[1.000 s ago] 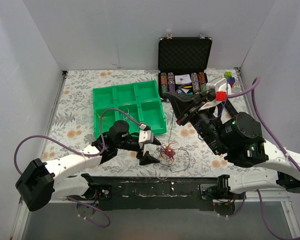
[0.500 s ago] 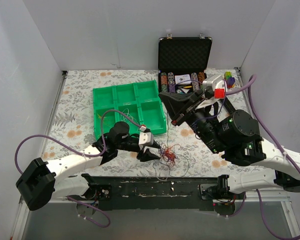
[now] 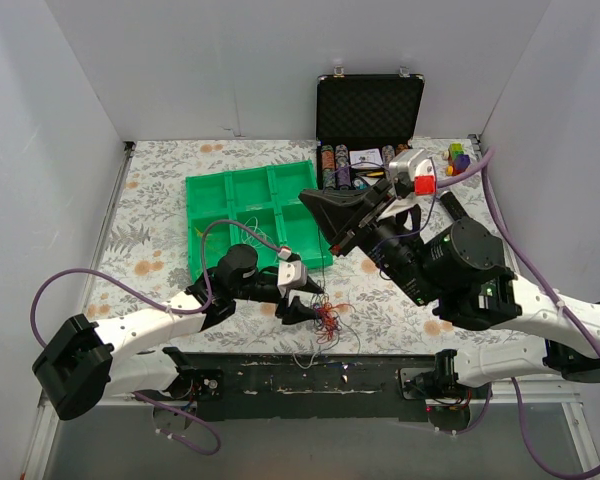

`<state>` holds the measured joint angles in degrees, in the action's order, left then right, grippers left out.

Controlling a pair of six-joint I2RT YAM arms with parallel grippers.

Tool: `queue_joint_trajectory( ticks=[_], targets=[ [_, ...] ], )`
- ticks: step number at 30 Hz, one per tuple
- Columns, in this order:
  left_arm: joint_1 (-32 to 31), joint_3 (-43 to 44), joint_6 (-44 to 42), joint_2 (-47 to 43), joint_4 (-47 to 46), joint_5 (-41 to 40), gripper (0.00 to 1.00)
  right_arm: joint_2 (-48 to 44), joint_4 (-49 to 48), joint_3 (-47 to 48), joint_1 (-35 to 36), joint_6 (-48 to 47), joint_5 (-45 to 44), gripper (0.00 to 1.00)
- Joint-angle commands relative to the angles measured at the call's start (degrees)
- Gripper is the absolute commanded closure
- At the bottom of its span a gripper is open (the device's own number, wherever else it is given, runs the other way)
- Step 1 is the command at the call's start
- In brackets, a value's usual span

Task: Untangle the cables
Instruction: Untie the cable.

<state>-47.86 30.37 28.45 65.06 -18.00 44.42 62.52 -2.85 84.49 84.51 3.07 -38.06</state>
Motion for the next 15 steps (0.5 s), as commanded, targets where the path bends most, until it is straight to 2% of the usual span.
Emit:
queue_joint_trajectory(
  ticks=[1,4,7,15],
  targets=[
    [-0.31,-0.14,0.47,-1.33,0.06,2.07,0.55,0.76,-2.42,3.49,0.39,1.15,1.41,0.99],
    [-0.31,-0.13,-2.60,-1.69,3.22,3.47,0.83,0.58,-2.42,3.75,0.39,0.27,0.80,0.99],
    [-0.31,-0.84,-4.89,-2.30,5.25,3.83,1.00,-0.47,-2.68,3.93,0.39,-0.78,-0.08,0.99],
    [-0.31,-0.40,-8.13,-2.57,7.79,5.15,1.00,-1.79,-2.51,5.33,0.39,-2.81,-1.83,0.99]
  ],
)
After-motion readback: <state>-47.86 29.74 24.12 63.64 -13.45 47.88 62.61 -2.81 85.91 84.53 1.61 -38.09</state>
